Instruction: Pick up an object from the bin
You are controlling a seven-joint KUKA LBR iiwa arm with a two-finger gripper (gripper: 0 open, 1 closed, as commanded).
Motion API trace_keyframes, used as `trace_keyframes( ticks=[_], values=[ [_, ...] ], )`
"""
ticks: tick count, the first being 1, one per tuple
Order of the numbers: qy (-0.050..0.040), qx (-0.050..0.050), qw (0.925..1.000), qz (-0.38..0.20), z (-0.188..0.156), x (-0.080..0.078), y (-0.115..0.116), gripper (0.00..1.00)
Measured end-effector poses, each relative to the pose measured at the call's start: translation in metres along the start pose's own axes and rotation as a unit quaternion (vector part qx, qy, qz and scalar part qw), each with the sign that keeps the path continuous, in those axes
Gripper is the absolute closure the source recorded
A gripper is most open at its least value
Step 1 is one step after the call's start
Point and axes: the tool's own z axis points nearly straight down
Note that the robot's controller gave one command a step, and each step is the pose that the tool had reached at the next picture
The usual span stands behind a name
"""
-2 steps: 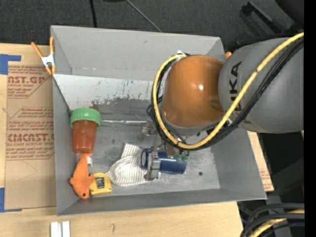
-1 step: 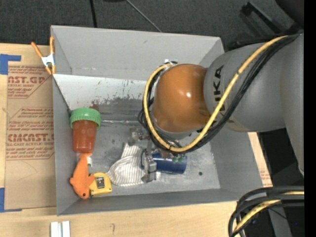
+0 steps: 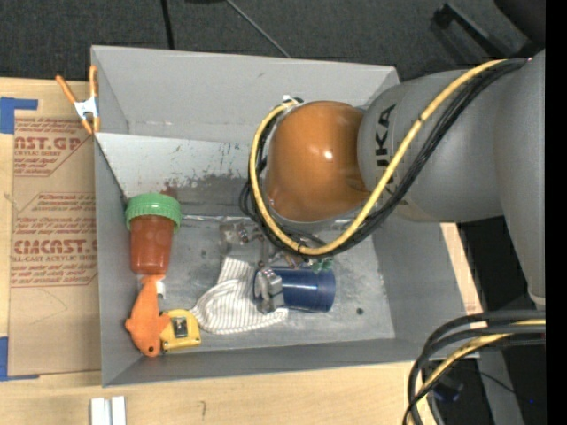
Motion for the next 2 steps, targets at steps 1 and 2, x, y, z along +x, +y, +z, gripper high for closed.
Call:
trace_keyframes(
  ticks=[1,2],
  values=[
    [0.0009,0.0,0.9999,-0.015,0.002,-0.002,-0.001,0.0],
    [0.0,0.0,0.9874,-0.158,0.048,-0.011,0.004,0.0]
  ],
)
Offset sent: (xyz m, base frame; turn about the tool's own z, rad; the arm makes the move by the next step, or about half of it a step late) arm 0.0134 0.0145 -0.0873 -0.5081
